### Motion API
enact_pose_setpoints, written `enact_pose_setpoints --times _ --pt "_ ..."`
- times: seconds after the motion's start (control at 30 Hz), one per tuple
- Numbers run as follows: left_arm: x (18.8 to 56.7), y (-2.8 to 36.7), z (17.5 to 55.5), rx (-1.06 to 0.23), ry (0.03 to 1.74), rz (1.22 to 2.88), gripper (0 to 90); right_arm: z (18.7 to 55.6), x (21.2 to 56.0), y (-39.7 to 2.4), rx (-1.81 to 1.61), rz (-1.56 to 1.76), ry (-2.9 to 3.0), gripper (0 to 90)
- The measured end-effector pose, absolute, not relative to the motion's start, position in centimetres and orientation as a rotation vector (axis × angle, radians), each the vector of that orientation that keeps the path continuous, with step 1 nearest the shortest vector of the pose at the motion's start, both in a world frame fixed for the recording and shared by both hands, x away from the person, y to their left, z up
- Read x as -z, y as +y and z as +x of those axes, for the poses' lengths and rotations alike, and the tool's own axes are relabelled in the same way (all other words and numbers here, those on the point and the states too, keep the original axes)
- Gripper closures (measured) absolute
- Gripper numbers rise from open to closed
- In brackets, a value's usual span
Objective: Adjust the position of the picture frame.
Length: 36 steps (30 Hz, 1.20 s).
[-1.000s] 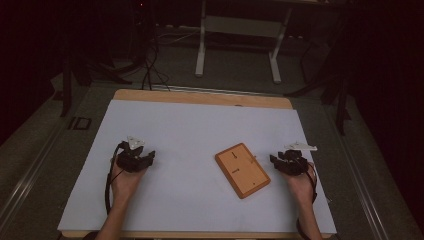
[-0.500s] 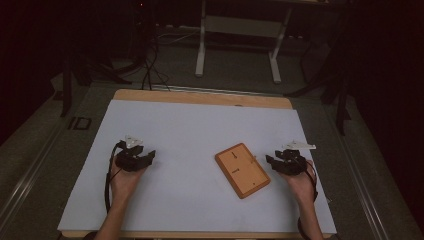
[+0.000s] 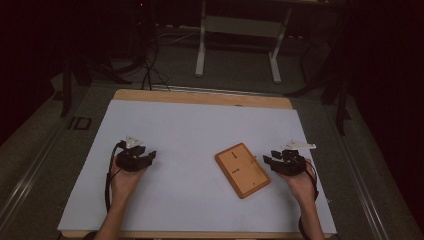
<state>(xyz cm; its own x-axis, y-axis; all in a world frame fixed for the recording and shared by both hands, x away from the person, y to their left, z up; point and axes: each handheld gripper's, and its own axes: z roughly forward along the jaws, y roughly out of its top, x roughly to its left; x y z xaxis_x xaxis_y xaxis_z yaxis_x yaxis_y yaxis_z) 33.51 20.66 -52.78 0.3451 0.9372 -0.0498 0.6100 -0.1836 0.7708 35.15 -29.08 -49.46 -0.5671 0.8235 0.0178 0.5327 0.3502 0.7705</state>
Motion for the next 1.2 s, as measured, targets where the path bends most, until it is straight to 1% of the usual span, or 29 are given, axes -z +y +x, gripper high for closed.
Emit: enact_pose_setpoints --times 0.13,0.57,1.03,1.2 --pt "52.8 20.6 33.5 -0.584 1.342 1.896 51.3 35.0 49.4 -28.7 -1.057 1.158 2.289 60.8" --pt "52.8 20.6 33.5 -0.578 1.324 1.890 50.8 34.9 49.6 -27.6 -1.091 1.089 2.371 60.2" --pt "52.9 20.5 33.6 -0.571 1.325 1.905 50.4 35.5 51.0 -25.3 -1.105 1.095 2.347 74.6" --pt "52.9 20.4 33.6 -0.572 1.323 1.907 50.3 35.9 51.5 -24.8 -1.120 1.120 2.343 76.8"
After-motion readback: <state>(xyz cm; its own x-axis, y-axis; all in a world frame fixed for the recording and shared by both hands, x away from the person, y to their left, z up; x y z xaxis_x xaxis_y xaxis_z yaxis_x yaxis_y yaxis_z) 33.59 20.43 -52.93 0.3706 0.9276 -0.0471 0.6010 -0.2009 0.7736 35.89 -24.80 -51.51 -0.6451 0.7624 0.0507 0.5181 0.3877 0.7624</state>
